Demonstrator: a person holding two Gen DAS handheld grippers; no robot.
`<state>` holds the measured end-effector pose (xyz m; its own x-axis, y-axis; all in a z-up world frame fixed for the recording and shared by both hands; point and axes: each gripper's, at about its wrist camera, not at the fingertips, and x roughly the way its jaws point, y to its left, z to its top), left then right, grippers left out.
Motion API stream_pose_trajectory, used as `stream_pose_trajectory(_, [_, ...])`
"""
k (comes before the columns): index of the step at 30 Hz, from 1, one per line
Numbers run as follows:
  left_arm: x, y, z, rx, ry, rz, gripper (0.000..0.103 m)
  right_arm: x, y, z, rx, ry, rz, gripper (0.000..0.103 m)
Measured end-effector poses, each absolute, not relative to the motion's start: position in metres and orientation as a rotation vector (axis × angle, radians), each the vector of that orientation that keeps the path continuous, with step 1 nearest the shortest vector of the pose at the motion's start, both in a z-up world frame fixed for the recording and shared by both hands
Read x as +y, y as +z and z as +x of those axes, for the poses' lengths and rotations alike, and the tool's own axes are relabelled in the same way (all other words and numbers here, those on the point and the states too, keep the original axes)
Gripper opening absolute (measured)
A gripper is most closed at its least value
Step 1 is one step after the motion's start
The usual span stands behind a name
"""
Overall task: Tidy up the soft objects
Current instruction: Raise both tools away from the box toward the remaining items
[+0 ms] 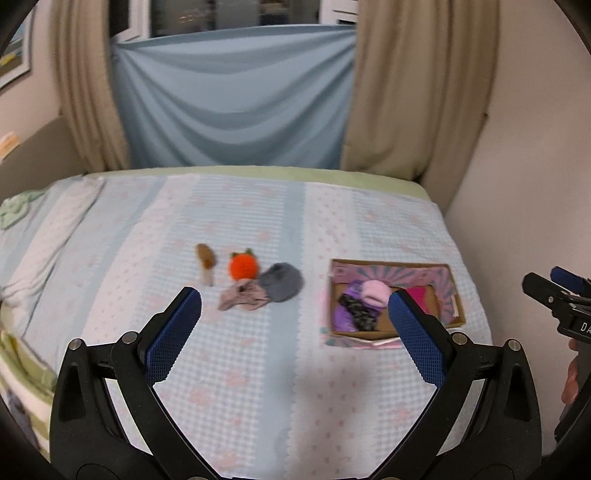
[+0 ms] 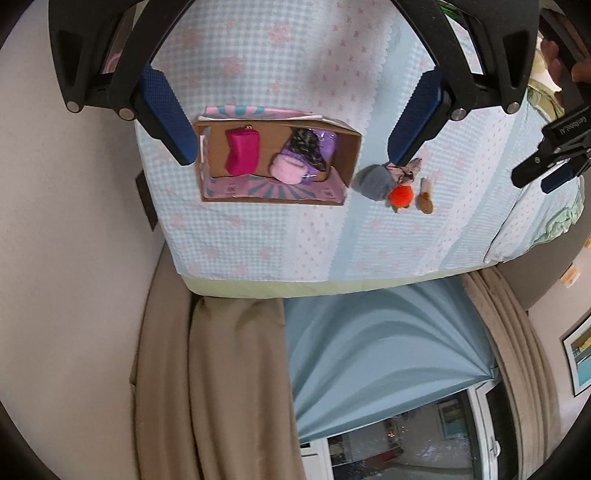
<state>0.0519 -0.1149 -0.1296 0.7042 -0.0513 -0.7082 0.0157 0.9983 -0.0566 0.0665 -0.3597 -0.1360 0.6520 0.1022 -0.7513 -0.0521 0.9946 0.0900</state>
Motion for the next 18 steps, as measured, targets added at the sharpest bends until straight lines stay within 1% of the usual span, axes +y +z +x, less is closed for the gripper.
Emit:
stream_pose_trajectory(9, [-0.042, -0.137, 0.047, 0.786, 0.068, -0.129, 0.101, -0.307, -0.138, 0.073, 0.85, 0.153, 0.039, 0.102])
stream_pose_trajectory(18, [0.036, -0.151, 0.081, 0.803, 0.034, -0.134, 0.101, -0.226, -0.142, 0.098, 0.842, 0.132, 0.096, 0.102])
